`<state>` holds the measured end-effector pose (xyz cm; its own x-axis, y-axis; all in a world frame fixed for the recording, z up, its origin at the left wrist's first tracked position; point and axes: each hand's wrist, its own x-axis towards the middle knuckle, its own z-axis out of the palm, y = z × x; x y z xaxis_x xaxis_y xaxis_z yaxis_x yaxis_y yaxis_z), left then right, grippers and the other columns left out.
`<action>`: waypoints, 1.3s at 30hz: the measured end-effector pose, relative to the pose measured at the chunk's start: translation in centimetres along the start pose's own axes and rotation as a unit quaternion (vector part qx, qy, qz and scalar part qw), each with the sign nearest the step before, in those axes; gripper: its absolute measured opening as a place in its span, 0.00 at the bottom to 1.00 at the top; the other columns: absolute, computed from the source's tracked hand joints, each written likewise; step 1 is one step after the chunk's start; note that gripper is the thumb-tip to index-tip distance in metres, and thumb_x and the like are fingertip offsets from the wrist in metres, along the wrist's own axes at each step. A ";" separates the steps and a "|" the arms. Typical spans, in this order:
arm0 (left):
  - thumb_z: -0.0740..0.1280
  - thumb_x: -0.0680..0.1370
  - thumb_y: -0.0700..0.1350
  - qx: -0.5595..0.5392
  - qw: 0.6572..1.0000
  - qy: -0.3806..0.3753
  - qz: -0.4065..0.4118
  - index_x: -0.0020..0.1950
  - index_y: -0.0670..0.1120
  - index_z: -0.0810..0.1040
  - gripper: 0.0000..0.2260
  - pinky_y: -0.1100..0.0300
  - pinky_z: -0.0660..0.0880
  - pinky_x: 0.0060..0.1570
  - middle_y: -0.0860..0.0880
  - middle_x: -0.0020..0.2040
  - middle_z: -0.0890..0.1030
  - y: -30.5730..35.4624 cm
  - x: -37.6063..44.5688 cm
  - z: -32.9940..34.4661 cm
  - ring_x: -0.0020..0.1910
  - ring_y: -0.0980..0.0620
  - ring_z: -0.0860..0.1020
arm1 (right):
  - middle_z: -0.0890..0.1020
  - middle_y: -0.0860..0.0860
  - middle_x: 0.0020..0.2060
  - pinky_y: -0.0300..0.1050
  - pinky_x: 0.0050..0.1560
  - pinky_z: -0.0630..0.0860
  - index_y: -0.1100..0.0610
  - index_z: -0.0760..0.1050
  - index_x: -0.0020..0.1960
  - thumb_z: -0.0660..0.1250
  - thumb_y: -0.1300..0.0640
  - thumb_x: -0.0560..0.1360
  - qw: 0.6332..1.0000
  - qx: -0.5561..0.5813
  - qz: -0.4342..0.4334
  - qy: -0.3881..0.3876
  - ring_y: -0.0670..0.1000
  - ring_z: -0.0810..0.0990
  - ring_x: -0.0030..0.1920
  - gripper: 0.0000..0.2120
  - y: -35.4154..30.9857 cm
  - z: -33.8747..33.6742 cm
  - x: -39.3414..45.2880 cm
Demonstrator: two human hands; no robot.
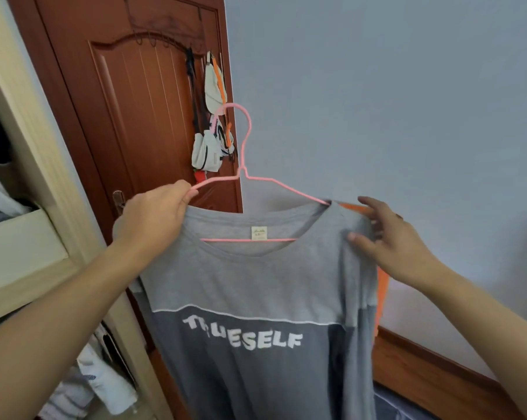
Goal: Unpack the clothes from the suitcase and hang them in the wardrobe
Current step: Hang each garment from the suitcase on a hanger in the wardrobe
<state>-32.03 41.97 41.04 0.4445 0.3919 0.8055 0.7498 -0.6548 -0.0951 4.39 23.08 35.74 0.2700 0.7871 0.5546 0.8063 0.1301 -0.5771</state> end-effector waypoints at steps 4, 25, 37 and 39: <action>0.56 0.85 0.52 0.029 0.999 0.006 -0.041 0.49 0.45 0.75 0.14 0.52 0.66 0.30 0.46 0.36 0.77 -2.5 1.5 -1.0 0.32 0.38 0.75 | 0.83 0.46 0.40 0.45 0.43 0.76 0.45 0.70 0.65 0.64 0.72 0.73 0.990 -0.002 0.098 -0.098 0.45 0.81 0.38 0.28 4.9 3.9 -2.0; 0.72 0.78 0.41 0.200 0.973 -0.098 0.070 0.51 0.45 0.79 0.05 0.61 0.56 0.27 0.46 0.33 0.75 -7.7 -1.3 -5.4 0.28 0.46 0.72 | 0.83 0.61 0.48 0.54 0.53 0.73 0.61 0.81 0.52 0.56 0.52 0.80 0.977 0.015 0.138 0.163 0.62 0.79 0.51 0.18 2.8 10.0 4.5; 0.55 0.86 0.52 0.058 0.998 0.013 0.011 0.54 0.45 0.80 0.17 0.49 0.74 0.28 0.46 0.39 0.80 -7.4 -2.4 -3.0 0.34 0.43 0.78 | 0.79 0.52 0.35 0.52 0.40 0.71 0.52 0.66 0.42 0.39 0.29 0.77 0.966 -0.148 -0.181 -0.109 0.58 0.79 0.39 0.30 -7.2 7.1 5.4; 0.56 0.86 0.51 0.048 0.999 0.013 0.001 0.52 0.45 0.80 0.16 0.49 0.74 0.29 0.47 0.39 0.80 -7.5 -2.4 -3.6 0.35 0.43 0.78 | 0.76 0.49 0.32 0.48 0.36 0.64 0.49 0.63 0.40 0.43 0.34 0.80 0.966 -0.134 -0.209 -0.068 0.57 0.77 0.36 0.23 -8.7 6.4 5.0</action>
<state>-40.50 43.58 41.94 0.4343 0.3722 0.8203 0.7924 -0.5909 -0.1514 -4.62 29.75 39.74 -0.1649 0.7742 0.6111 0.9423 0.3067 -0.1342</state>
